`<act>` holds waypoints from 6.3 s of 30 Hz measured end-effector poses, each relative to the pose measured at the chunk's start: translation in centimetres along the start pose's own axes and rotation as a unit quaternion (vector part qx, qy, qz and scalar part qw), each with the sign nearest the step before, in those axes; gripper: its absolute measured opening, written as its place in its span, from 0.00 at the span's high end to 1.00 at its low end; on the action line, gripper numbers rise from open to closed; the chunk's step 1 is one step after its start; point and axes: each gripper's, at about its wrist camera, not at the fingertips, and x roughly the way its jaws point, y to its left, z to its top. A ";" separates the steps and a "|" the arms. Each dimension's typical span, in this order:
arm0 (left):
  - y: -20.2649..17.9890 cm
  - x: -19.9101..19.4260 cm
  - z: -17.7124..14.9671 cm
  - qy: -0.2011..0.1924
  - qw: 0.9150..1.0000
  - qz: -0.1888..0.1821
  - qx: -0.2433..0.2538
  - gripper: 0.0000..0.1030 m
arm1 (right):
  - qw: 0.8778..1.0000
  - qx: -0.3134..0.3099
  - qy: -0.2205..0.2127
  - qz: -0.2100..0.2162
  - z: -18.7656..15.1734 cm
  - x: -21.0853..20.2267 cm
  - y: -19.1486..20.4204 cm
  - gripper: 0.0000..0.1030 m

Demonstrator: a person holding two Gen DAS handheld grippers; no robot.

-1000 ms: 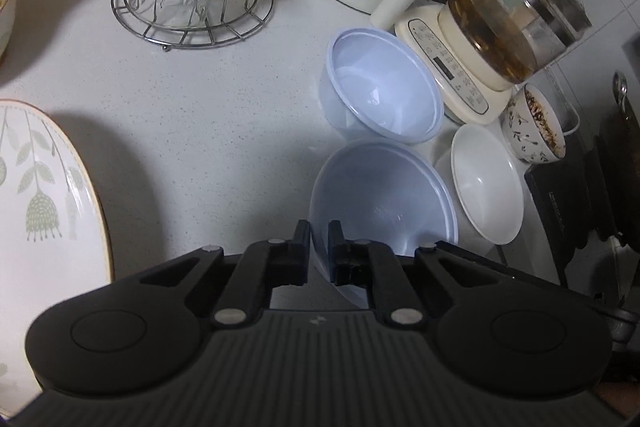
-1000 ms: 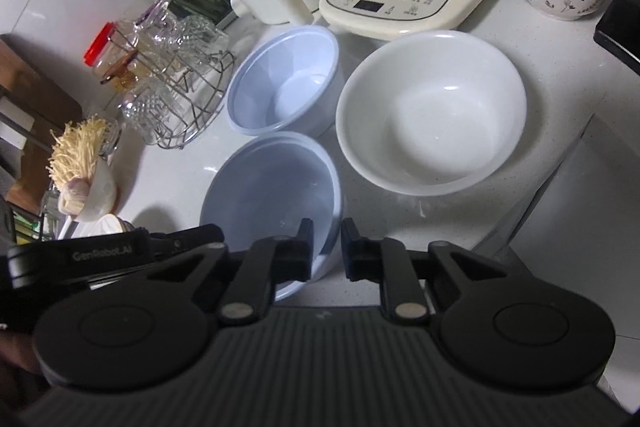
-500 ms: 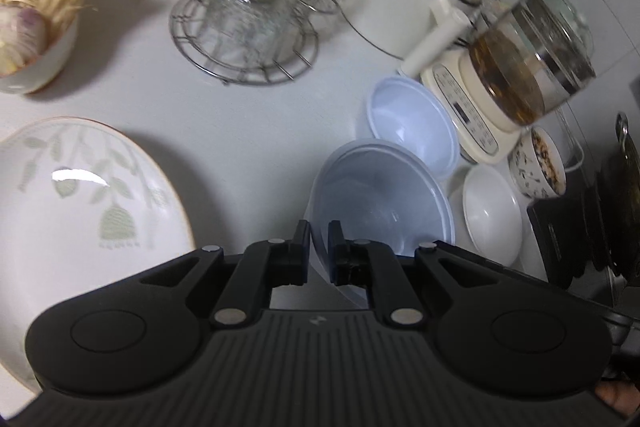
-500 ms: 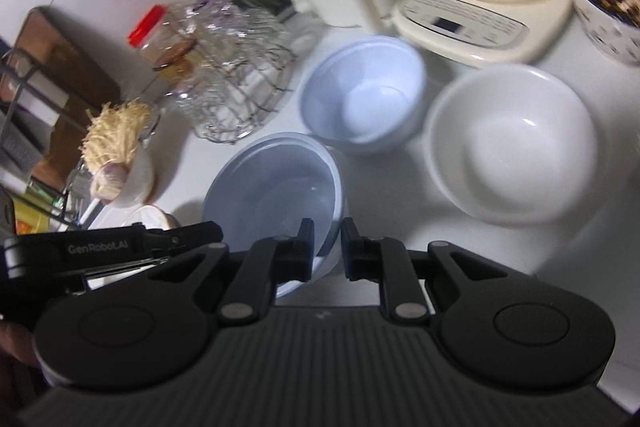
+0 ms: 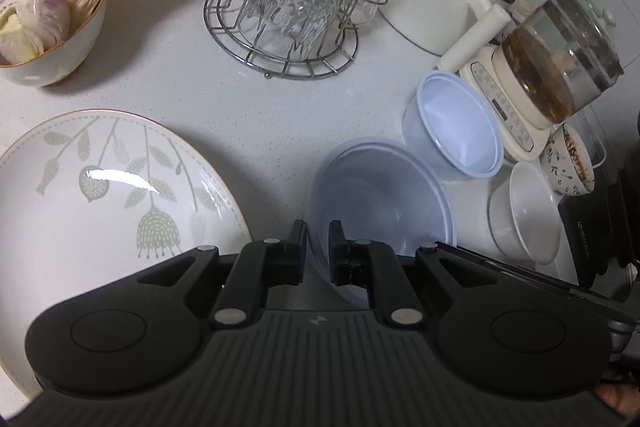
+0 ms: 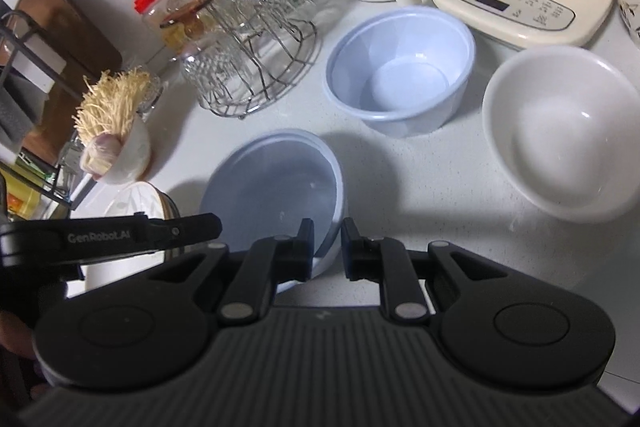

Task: Organize plates and bowls
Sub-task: 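Lift the light blue bowl with both grippers and carry it over the other blue bowl, then lower the light blue bowl into the other blue bowl and open both grippers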

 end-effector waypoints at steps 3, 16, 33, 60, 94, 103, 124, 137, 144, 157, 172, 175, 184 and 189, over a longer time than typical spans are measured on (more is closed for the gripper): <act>0.0 0.3 0.0 0.004 1.000 0.000 0.007 0.89 | 1.000 -0.002 0.001 -0.001 -0.1 0.2 0.1 0.83; -0.4 -2.9 1.0 -0.014 1.000 0.019 0.005 0.76 | 0.999 -0.015 -0.038 -0.019 1.3 -2.9 1.3 0.57; -5.5 -12.8 2.5 -0.090 0.993 -0.003 0.076 0.76 | 0.986 -0.071 -0.143 -0.041 2.8 -12.4 4.9 0.57; -8.7 -10.6 2.1 -0.063 0.993 -0.030 0.090 0.76 | 0.985 -0.048 -0.150 -0.073 2.1 -14.4 1.9 0.57; -8.5 0.3 8.3 -0.015 0.999 0.011 0.051 0.53 | 0.990 -0.039 -0.106 -0.081 8.5 -8.2 -2.2 0.57; -8.9 4.7 9.6 0.006 0.999 -0.002 0.045 0.54 | 0.993 -0.054 -0.073 -0.081 10.2 -3.6 -4.2 0.59; -9.1 9.4 10.1 0.032 0.999 0.014 0.020 0.88 | 0.996 -0.053 -0.029 -0.058 10.6 1.8 -6.4 0.82; -9.5 5.1 10.6 0.010 1.000 0.009 0.026 0.88 | 0.996 -0.039 -0.061 -0.048 11.0 -1.1 -4.4 0.83; -10.8 2.8 12.0 0.001 0.999 -0.005 0.047 0.88 | 0.994 -0.023 -0.087 -0.062 11.4 -3.3 -3.2 0.83; -12.2 -3.9 13.4 -0.057 0.995 -0.048 0.070 0.88 | 0.988 0.000 -0.146 -0.057 11.0 -8.9 -0.7 0.83; -8.6 -7.0 10.8 -0.067 0.994 -0.070 0.055 0.88 | 0.987 0.009 -0.155 -0.051 8.6 -10.5 2.6 0.83; -7.7 -7.1 10.0 -0.060 0.994 -0.069 0.051 0.88 | 0.987 0.006 -0.150 -0.056 7.9 -10.3 3.2 0.83; -5.0 -6.9 6.4 -0.038 0.997 -0.056 0.023 0.87 | 0.992 0.001 -0.106 -0.067 5.3 -8.9 4.3 0.83; -3.4 -5.8 4.5 -0.015 0.999 -0.046 0.007 0.87 | 0.995 -0.002 -0.068 -0.072 4.1 -7.4 4.4 0.83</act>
